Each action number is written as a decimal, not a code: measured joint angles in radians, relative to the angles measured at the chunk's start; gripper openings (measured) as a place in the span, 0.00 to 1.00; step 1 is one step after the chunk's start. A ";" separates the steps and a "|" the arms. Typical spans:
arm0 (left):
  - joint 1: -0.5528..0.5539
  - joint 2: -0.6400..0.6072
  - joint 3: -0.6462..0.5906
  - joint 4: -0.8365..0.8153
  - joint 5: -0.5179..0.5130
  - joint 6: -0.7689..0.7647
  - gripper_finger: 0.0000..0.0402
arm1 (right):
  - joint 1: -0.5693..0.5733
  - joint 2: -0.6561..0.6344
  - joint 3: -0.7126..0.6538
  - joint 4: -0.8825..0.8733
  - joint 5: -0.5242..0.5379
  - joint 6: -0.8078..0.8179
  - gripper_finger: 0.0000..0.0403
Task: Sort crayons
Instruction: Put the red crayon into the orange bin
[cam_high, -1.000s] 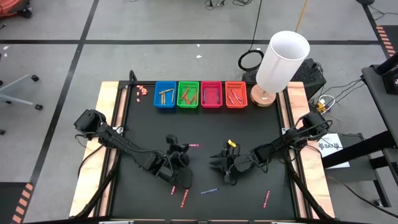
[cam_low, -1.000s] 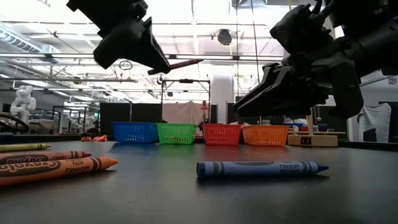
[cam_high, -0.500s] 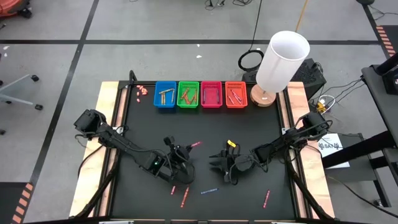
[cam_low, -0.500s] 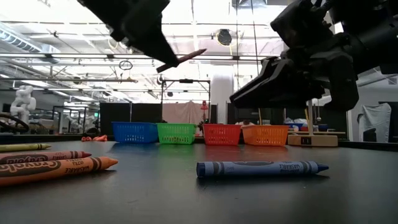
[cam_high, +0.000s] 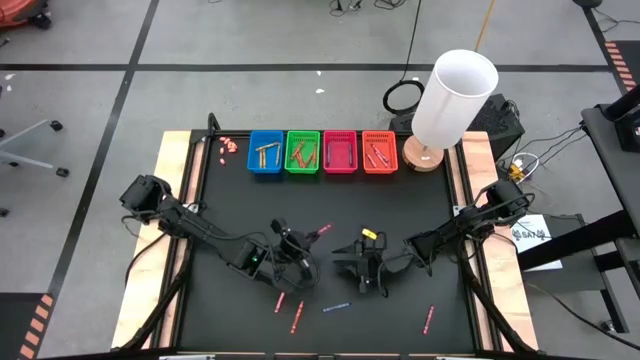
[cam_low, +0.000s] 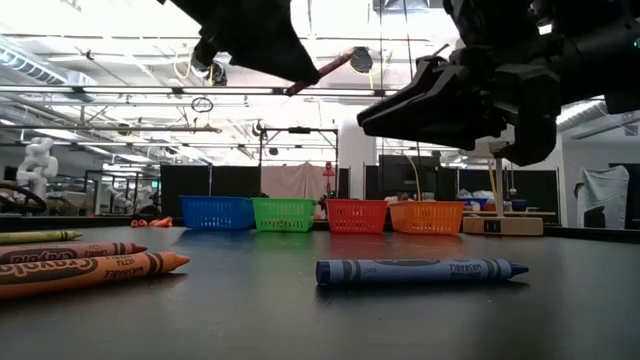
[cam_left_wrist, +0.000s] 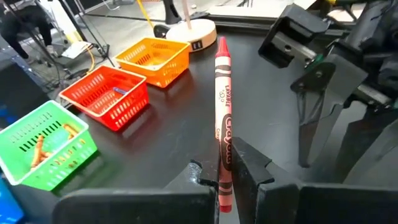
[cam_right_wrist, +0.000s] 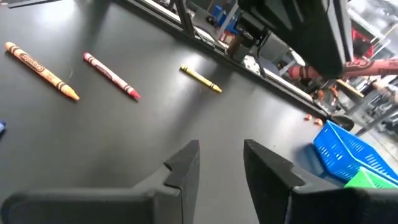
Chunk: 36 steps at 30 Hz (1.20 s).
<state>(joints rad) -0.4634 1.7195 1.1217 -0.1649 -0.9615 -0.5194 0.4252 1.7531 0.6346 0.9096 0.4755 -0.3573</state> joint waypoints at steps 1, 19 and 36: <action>-0.001 0.000 0.000 0.010 0.000 0.000 0.04 | 0.000 0.000 0.000 0.003 0.000 -0.008 0.27; 0.005 0.000 -0.001 0.018 0.016 0.578 0.04 | 0.075 -0.114 0.000 -0.028 0.168 -0.145 0.27; 0.076 0.000 -0.001 0.026 0.024 1.011 0.04 | 0.045 -0.207 0.000 -0.047 0.273 -0.298 0.55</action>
<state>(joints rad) -0.3875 1.7199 1.1210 -0.1389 -0.9373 0.4912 0.4703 1.5463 0.6342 0.8626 0.7481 -0.6557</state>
